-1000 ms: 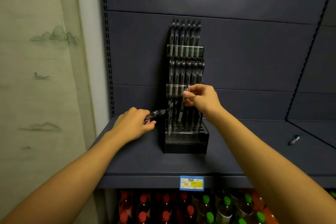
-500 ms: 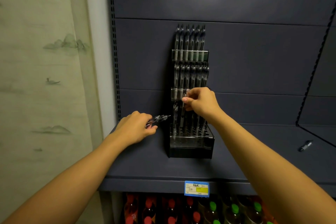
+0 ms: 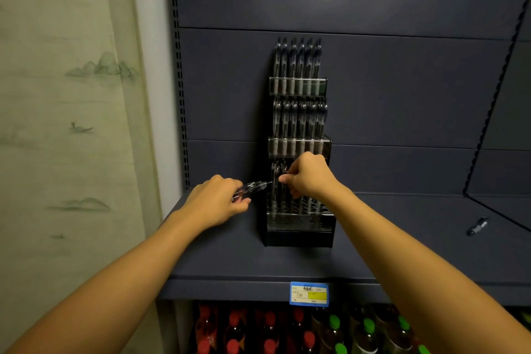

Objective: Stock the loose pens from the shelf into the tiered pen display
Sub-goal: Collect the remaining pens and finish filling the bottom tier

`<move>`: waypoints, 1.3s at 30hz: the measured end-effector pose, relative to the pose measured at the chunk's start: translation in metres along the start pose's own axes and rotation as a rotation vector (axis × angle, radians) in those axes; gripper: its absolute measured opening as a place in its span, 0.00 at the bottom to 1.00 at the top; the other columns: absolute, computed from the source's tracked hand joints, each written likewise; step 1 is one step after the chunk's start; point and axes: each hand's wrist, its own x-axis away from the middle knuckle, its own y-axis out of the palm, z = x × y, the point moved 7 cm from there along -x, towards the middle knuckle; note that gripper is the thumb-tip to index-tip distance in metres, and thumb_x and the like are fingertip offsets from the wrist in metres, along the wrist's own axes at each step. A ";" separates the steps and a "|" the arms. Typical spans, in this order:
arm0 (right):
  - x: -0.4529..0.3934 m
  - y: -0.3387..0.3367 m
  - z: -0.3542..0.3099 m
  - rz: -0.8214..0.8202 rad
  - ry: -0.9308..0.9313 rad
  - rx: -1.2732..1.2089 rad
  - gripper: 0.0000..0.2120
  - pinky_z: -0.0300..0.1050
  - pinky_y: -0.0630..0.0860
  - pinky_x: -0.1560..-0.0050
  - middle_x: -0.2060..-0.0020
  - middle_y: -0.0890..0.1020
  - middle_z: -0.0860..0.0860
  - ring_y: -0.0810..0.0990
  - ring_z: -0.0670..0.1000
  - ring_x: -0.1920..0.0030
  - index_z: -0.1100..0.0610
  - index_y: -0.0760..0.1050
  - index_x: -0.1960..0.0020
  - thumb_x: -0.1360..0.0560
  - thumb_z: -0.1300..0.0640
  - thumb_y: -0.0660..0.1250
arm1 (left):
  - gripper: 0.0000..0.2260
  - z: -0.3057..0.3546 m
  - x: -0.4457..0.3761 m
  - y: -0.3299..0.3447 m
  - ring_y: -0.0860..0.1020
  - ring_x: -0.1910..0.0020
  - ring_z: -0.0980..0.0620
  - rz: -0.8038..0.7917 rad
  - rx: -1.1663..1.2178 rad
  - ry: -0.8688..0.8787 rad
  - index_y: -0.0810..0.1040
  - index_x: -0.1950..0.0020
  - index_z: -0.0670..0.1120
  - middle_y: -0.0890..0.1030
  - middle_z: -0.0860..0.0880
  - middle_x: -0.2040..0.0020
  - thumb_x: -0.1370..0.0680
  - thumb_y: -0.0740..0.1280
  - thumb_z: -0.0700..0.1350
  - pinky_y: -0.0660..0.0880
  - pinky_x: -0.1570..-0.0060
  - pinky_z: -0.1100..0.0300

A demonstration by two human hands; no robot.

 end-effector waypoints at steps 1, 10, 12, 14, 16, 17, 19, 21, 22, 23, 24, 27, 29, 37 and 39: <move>0.001 -0.001 0.000 0.002 0.008 0.004 0.15 0.52 0.84 0.47 0.63 0.86 0.60 0.87 0.53 0.62 0.66 0.83 0.54 0.24 0.52 0.74 | 0.14 0.000 0.000 0.000 0.76 0.64 0.52 0.002 -0.001 0.002 0.70 0.62 0.52 0.75 0.53 0.65 0.20 0.66 0.56 0.75 0.63 0.54; 0.016 -0.009 -0.008 -0.026 0.034 0.056 0.10 0.50 0.85 0.50 0.64 0.86 0.59 0.87 0.53 0.64 0.63 0.83 0.56 0.26 0.55 0.76 | 0.14 0.001 0.000 0.001 0.76 0.65 0.52 0.010 0.021 0.011 0.72 0.62 0.51 0.76 0.52 0.65 0.20 0.67 0.56 0.72 0.67 0.56; 0.018 -0.008 -0.008 -0.031 0.038 0.033 0.09 0.48 0.85 0.52 0.64 0.86 0.59 0.87 0.53 0.64 0.63 0.83 0.56 0.26 0.56 0.77 | 0.14 0.002 -0.001 0.001 0.76 0.65 0.52 0.012 0.031 0.019 0.72 0.62 0.51 0.76 0.53 0.65 0.21 0.67 0.56 0.70 0.68 0.57; 0.022 -0.005 -0.008 -0.073 0.055 -0.063 0.09 0.47 0.86 0.53 0.63 0.87 0.58 0.88 0.53 0.64 0.62 0.83 0.56 0.28 0.57 0.78 | 0.14 0.004 -0.001 0.001 0.76 0.65 0.51 0.009 0.035 0.027 0.71 0.62 0.52 0.76 0.52 0.65 0.21 0.67 0.57 0.69 0.68 0.57; 0.027 0.000 -0.010 -0.143 0.077 -0.216 0.08 0.45 0.85 0.54 0.62 0.87 0.58 0.88 0.54 0.62 0.63 0.83 0.54 0.29 0.60 0.79 | 0.14 0.007 -0.002 0.000 0.76 0.64 0.50 0.005 0.025 0.034 0.72 0.61 0.51 0.76 0.52 0.65 0.21 0.67 0.57 0.69 0.68 0.56; 0.029 0.003 -0.012 -0.178 0.080 -0.296 0.09 0.44 0.85 0.55 0.61 0.87 0.58 0.88 0.54 0.62 0.63 0.83 0.52 0.29 0.62 0.79 | 0.13 0.009 -0.002 -0.001 0.76 0.64 0.50 0.002 0.023 0.038 0.72 0.61 0.51 0.76 0.52 0.64 0.21 0.67 0.57 0.69 0.68 0.56; 0.031 0.008 -0.016 -0.223 0.068 -0.415 0.09 0.43 0.84 0.59 0.64 0.86 0.56 0.87 0.54 0.64 0.64 0.83 0.49 0.29 0.67 0.77 | 0.13 0.013 -0.003 -0.002 0.76 0.64 0.50 -0.004 0.038 0.054 0.73 0.60 0.50 0.76 0.51 0.64 0.21 0.67 0.57 0.69 0.69 0.56; 0.031 0.009 -0.018 -0.218 0.045 -0.458 0.08 0.43 0.84 0.60 0.68 0.84 0.55 0.86 0.54 0.66 0.64 0.83 0.49 0.28 0.70 0.76 | 0.13 0.016 -0.004 -0.002 0.76 0.65 0.50 -0.012 0.062 0.072 0.73 0.61 0.51 0.76 0.51 0.65 0.22 0.68 0.56 0.68 0.70 0.56; 0.031 0.009 -0.017 -0.205 0.037 -0.466 0.08 0.45 0.84 0.59 0.69 0.84 0.54 0.86 0.54 0.66 0.64 0.83 0.50 0.28 0.71 0.75 | 0.13 0.018 -0.005 -0.002 0.76 0.66 0.51 -0.015 0.075 0.078 0.73 0.61 0.51 0.76 0.51 0.65 0.22 0.68 0.56 0.68 0.70 0.56; 0.030 0.009 -0.016 -0.190 0.035 -0.476 0.06 0.46 0.85 0.57 0.69 0.84 0.54 0.86 0.54 0.65 0.64 0.83 0.51 0.27 0.71 0.75 | 0.13 0.018 -0.005 -0.002 0.76 0.66 0.51 -0.018 0.089 0.080 0.72 0.62 0.51 0.76 0.52 0.65 0.22 0.68 0.56 0.67 0.71 0.57; 0.030 0.008 -0.014 -0.176 0.040 -0.490 0.06 0.47 0.85 0.56 0.69 0.84 0.55 0.86 0.54 0.65 0.63 0.83 0.53 0.27 0.71 0.74 | 0.13 0.018 -0.006 -0.002 0.75 0.67 0.51 -0.022 0.104 0.079 0.72 0.62 0.52 0.76 0.52 0.66 0.22 0.69 0.56 0.66 0.71 0.57; 0.030 0.005 -0.006 -0.143 0.063 -0.526 0.05 0.47 0.85 0.55 0.68 0.84 0.55 0.85 0.54 0.64 0.62 0.83 0.55 0.26 0.70 0.73 | 0.13 0.016 -0.007 0.000 0.74 0.68 0.51 -0.040 0.160 0.073 0.72 0.62 0.52 0.77 0.51 0.66 0.22 0.69 0.55 0.67 0.70 0.57; 0.030 0.004 -0.003 -0.132 0.070 -0.524 0.05 0.46 0.84 0.56 0.68 0.84 0.54 0.85 0.53 0.65 0.62 0.83 0.55 0.25 0.70 0.73 | 0.13 0.017 -0.008 0.000 0.74 0.68 0.51 -0.047 0.183 0.072 0.73 0.62 0.51 0.77 0.51 0.66 0.22 0.69 0.55 0.68 0.69 0.57; 0.036 -0.028 0.020 -0.087 0.142 -0.840 0.03 0.47 0.84 0.57 0.60 0.84 0.58 0.86 0.54 0.59 0.66 0.80 0.50 0.21 0.68 0.68 | 0.15 0.001 -0.006 -0.002 0.76 0.65 0.50 -0.036 0.095 0.012 0.71 0.63 0.51 0.76 0.51 0.65 0.21 0.68 0.56 0.67 0.69 0.57; 0.036 -0.035 0.026 -0.073 0.199 -1.056 0.03 0.50 0.85 0.55 0.59 0.85 0.59 0.87 0.55 0.58 0.66 0.80 0.48 0.21 0.68 0.67 | 0.16 0.001 -0.005 0.000 0.76 0.63 0.49 -0.035 0.086 0.011 0.70 0.64 0.51 0.76 0.51 0.65 0.21 0.68 0.56 0.66 0.70 0.57</move>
